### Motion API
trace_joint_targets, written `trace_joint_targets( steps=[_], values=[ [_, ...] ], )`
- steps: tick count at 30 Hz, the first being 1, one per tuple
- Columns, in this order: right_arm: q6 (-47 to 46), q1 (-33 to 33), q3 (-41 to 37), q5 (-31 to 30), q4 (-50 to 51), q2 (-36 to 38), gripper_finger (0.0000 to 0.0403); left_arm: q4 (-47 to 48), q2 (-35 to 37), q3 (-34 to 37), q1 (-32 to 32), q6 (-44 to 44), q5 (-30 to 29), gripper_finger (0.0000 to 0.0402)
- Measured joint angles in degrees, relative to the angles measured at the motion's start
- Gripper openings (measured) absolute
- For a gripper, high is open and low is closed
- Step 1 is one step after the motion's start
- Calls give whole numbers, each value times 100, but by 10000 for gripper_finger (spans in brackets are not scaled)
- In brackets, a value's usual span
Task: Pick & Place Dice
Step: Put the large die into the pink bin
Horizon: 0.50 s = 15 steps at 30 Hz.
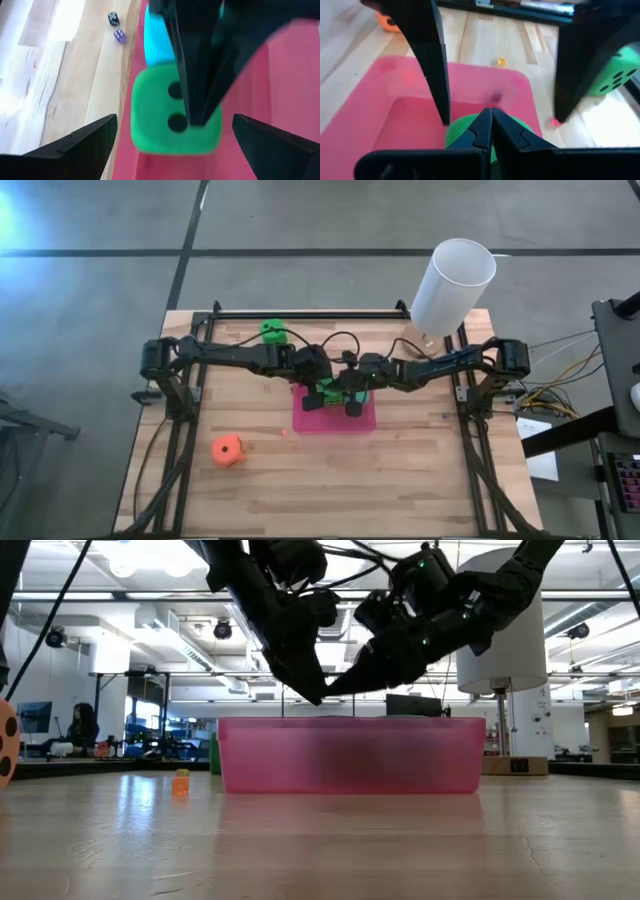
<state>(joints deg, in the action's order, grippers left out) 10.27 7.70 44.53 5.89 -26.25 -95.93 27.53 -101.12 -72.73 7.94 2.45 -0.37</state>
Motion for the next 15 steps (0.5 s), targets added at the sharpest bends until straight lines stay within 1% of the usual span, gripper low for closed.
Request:
trace_joint_targets(
  steps=[12,15],
  values=[
    [52,-53,-21,3,1270,1027,8,971,987,0,-15,8,-1,399],
    [74,-106,-52,3,1579,1351,8,1038,1256,143,-31,-7,-2,397]
  ],
)
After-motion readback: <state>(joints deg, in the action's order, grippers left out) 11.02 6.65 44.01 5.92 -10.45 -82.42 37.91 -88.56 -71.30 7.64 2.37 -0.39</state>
